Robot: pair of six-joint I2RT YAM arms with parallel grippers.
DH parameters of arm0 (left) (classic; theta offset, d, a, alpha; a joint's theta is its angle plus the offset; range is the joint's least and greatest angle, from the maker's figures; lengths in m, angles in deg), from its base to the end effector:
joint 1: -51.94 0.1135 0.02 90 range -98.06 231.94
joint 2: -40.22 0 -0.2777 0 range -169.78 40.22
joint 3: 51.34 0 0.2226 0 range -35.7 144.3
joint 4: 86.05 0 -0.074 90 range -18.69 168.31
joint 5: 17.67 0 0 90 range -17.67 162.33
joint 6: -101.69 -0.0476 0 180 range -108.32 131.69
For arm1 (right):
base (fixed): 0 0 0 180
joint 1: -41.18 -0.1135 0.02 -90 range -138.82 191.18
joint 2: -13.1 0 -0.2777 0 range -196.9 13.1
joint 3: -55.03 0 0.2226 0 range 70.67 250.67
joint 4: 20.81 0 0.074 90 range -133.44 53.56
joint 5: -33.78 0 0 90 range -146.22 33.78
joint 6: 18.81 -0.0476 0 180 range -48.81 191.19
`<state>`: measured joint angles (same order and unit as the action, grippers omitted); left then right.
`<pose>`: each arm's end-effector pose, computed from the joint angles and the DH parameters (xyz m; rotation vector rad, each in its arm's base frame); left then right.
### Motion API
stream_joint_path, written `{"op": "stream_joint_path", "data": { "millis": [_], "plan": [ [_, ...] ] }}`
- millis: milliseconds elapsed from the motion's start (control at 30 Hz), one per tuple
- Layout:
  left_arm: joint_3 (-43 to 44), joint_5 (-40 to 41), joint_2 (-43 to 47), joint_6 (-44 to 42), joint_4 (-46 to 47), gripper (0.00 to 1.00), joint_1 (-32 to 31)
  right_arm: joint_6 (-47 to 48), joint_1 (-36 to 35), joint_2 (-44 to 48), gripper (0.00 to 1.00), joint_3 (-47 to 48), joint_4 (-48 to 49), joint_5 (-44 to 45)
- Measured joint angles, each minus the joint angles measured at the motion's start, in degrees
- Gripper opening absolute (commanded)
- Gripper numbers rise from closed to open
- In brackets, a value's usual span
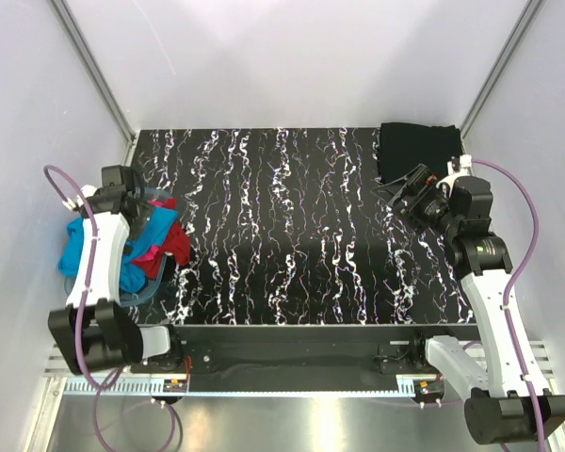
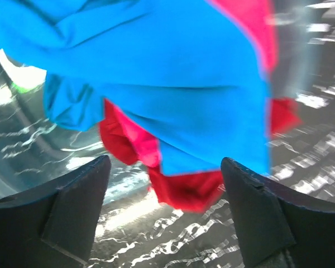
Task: Fold and stack the t-shirts
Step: Grab the tshirt from the pile
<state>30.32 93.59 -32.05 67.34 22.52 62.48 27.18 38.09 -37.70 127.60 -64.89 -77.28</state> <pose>0.2038 0.0555 0.3098 -1.4904 2.0688 0.1983 0.1596 0.0257 0.3663 0.4718 1.9874 0.8885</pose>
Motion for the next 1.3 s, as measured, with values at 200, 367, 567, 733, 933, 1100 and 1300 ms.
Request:
{"op": "stream_joint_path", "data": {
  "millis": [200,367,567,733,933,1100,1300],
  "plan": [
    [0.1,-0.7,-8.1,0.8,3.3,0.87,2.4,-0.6,-0.8,-0.3,1.0,0.0,0.3,-1.1],
    [1.9,0.1,-10.7,0.0,6.4,0.84,2.4,-0.9,-0.9,-0.3,1.0,0.0,0.3,-1.1],
    [2.1,-0.5,-11.7,-0.9,9.8,0.62,2.5,-1.2,-0.9,-0.3,1.0,0.0,0.3,-1.1],
    [2.1,-1.3,-15.0,-3.1,12.2,0.45,2.5,-1.3,-0.9,-0.3,1.0,0.0,0.4,-1.2],
    [3.4,-1.5,-18.0,-6.4,13.4,0.1,2.5,-1.7,-0.9,-0.3,1.0,0.0,0.4,-1.2],
    [5.3,-2.7,-19.4,-10.2,13.9,0.0,2.5,-2.1,-0.9,-0.3,1.0,0.0,0.4,-1.5],
    [9.6,-1.9,-17.8,-13.7,12.9,0.0,2.3,-2.2,-0.9,-0.1,1.0,0.0,0.4,-2.1]
  ]
}}
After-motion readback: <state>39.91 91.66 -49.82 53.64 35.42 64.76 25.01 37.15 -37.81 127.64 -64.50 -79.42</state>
